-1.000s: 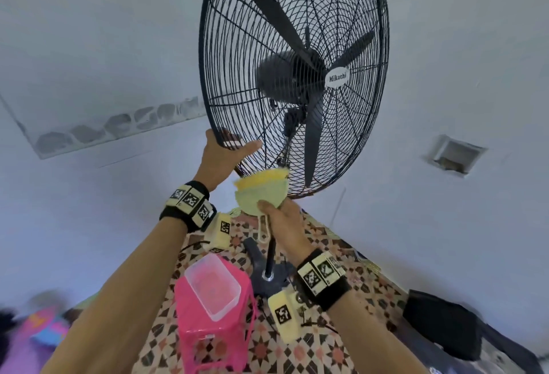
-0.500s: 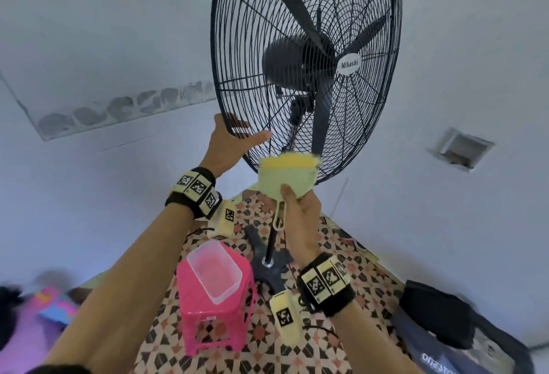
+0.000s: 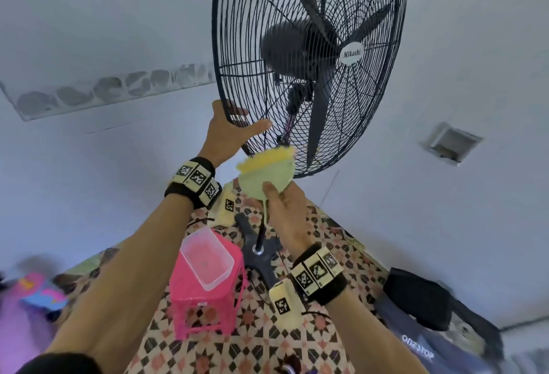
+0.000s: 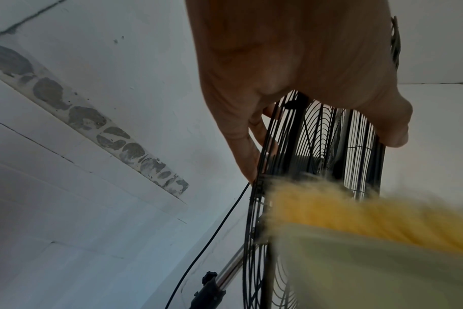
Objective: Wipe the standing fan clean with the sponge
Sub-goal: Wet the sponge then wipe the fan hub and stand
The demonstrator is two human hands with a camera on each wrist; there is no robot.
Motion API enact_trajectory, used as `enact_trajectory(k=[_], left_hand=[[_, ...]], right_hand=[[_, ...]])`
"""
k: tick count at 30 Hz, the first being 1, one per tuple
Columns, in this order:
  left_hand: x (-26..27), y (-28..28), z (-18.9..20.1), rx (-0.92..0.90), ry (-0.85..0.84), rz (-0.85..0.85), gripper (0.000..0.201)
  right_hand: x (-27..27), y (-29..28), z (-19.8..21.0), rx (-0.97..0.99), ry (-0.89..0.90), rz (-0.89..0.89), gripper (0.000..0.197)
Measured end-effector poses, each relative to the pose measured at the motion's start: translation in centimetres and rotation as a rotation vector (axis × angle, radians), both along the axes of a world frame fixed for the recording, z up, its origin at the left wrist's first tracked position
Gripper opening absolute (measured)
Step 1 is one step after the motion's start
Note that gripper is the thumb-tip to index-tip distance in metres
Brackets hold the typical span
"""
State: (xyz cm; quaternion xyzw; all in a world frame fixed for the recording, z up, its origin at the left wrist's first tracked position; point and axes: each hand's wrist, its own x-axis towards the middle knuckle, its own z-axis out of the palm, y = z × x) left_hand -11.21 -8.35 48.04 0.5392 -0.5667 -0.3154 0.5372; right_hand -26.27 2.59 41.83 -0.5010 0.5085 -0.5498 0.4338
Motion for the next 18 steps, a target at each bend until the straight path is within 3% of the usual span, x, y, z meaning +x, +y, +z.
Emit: enact_trajectory(k=[2,5,8,12,14,18], left_hand=[[0.2,0.0,-0.2,0.001,-0.006,-0.004,0.082],[0.4,0.0,0.0,-0.011,-0.009,0.003,0.081],[0.1,-0.1,0.4,-0.013,-0.012,-0.002,0.083],[0.2,-0.1,-0.1,-0.009,0.011,-0.01,0.084],[0.4,-0.1,-0.3,-0.012,0.019,-0.019,0.085],[0.3,-0.3,0.2,-0.023,-0.017,-0.018,0.086]], right_hand=[[0.3,0.3,1.5,-0.023,0.076,0.028,0.023],[-0.7,-0.2,2.6,-0.021,-0.159,-0.094,0.006],[-1.1,-0.3,2.3,-0.07,-0.219,-0.212,0.015],[-0.1,1.0,2.7,0.016,-0.084,0.05,0.007],[-0.1,0.9,3.4,0.076,-0.011,0.083,0.017],[-2.3,0.0,4.1,0.044,-0.187,-0.149,0.024]])
